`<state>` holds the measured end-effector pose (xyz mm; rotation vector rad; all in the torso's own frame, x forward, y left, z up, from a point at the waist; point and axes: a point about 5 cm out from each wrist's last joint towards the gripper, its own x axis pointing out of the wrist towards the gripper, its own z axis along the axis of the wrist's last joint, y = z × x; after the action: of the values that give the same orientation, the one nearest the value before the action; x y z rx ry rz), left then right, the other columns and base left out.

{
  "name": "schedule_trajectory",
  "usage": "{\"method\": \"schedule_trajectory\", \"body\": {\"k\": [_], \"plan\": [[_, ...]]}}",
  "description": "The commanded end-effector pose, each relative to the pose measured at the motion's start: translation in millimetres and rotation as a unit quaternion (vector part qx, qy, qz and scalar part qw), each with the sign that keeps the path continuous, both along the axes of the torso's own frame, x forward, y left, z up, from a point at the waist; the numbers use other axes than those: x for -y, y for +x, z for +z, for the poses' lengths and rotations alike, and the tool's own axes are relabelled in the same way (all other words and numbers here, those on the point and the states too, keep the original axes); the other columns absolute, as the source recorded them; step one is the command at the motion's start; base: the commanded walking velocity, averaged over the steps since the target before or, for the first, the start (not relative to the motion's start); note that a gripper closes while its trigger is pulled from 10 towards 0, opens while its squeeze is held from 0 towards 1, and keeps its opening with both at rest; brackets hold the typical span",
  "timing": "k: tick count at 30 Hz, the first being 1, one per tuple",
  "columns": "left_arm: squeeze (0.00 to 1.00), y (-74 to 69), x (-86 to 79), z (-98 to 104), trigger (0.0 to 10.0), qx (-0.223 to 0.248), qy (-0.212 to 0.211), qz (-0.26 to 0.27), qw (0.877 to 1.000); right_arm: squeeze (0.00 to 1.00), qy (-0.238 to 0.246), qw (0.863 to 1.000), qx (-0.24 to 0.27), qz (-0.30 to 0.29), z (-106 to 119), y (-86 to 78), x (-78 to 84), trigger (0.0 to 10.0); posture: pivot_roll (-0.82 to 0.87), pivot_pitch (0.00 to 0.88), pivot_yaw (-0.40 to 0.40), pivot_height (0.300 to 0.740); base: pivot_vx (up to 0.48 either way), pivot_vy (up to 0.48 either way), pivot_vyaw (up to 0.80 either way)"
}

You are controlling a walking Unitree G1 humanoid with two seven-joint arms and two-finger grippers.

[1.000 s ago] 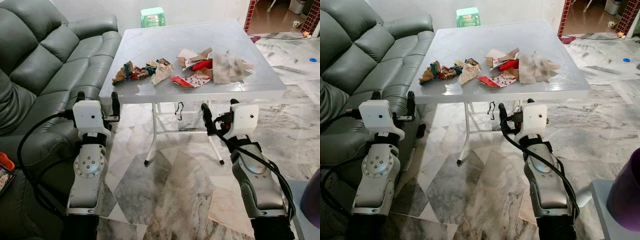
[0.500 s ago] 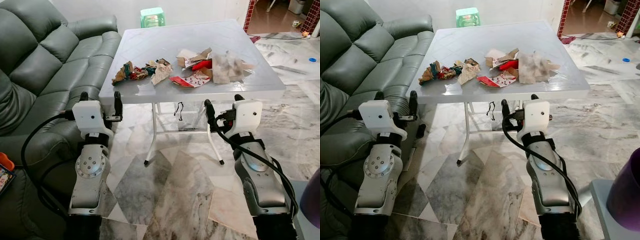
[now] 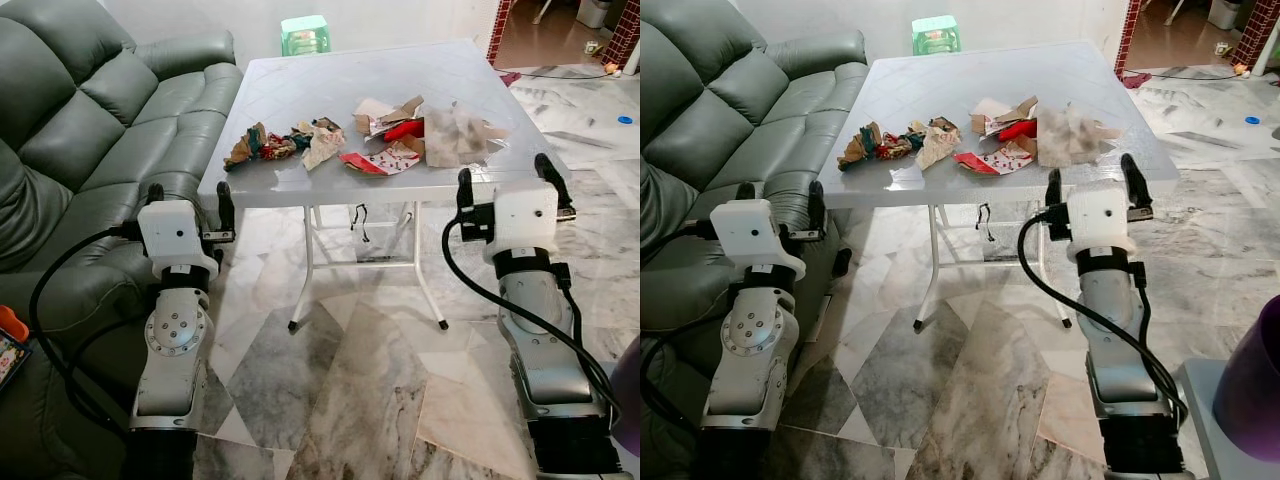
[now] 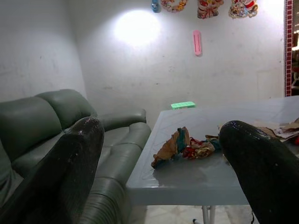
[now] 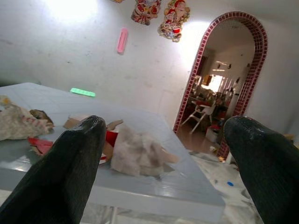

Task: Picking trash to rubbish bin

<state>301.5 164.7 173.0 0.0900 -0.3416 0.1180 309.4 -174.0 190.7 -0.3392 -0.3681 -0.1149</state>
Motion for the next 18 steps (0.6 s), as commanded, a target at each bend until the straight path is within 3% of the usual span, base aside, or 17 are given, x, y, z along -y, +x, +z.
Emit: {"method": "schedule_trajectory", "body": {"k": [1,2,3,4,18], "plan": [[0.0,3.2,-0.4,0.5,10.0,-0.007,0.013,-0.001,1.0,0.87,0.029,0.999,-0.011,0.016,-2.0,2.5,-4.0,10.0,-0.03,0.015,0.093,0.74,0.0,0.0,0.0],[0.0,3.2,-0.4,0.5,10.0,-0.007,0.013,-0.001,1.0,0.87,0.029,0.999,-0.011,0.016,-2.0,2.5,-4.0,10.0,-0.03,0.015,0.093,0.74,0.0,0.0,0.0],[0.0,3.4,0.0,0.5,10.0,-0.007,0.013,-0.002,1.0,0.0,0.046,0.998,-0.017,0.025,-4.7,2.9,-5.2,10.0,-0.03,0.015,0.093,0.74,0.0,0.0,0.0],[0.0,3.4,0.4,0.3,10.0,-0.008,0.013,-0.002,1.0,0.0,0.052,0.998,-0.016,0.025,-5.5,2.3,-5.1,0.0,-0.02,0.014,0.094,0.74,0.0,0.0,0.0],[0.0,2.1,-0.5,-2.1,10.0,-0.014,0.017,-0.003,1.0,0.0,0.061,0.998,-0.021,0.016,-8.5,4.1,-3.8,0.0,-0.02,0.019,0.095,0.74,0.0,0.0,0.0]]}}
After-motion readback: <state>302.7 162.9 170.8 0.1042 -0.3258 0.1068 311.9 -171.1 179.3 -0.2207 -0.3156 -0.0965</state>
